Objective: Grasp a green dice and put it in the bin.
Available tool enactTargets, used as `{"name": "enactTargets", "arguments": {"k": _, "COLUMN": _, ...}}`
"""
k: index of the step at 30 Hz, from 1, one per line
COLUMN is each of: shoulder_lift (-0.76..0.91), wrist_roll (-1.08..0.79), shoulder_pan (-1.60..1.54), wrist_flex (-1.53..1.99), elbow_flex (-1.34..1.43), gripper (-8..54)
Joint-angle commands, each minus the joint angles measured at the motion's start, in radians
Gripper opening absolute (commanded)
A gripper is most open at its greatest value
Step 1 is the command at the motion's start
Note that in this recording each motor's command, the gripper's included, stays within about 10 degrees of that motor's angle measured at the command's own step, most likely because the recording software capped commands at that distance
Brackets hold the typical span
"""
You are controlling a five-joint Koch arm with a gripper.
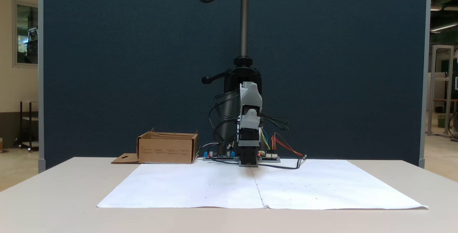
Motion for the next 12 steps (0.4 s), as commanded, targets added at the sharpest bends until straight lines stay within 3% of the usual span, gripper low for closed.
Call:
{"name": "enactTargets", "arguments": {"k": 1, "shoulder_lift": 0.109, "wrist_roll": -0.066, "shoulder_pan": 0.009, "wrist_flex": -0.069, "elbow_flex": 0.066, "gripper": 44.6}}
{"name": "enactTargets", "arguments": {"k": 12, "shoulder_lift": 0.110, "wrist_roll": -0.064, "shoulder_pan": 0.011, "wrist_flex": -0.052, "elbow_flex": 0.066, "gripper": 44.6}}
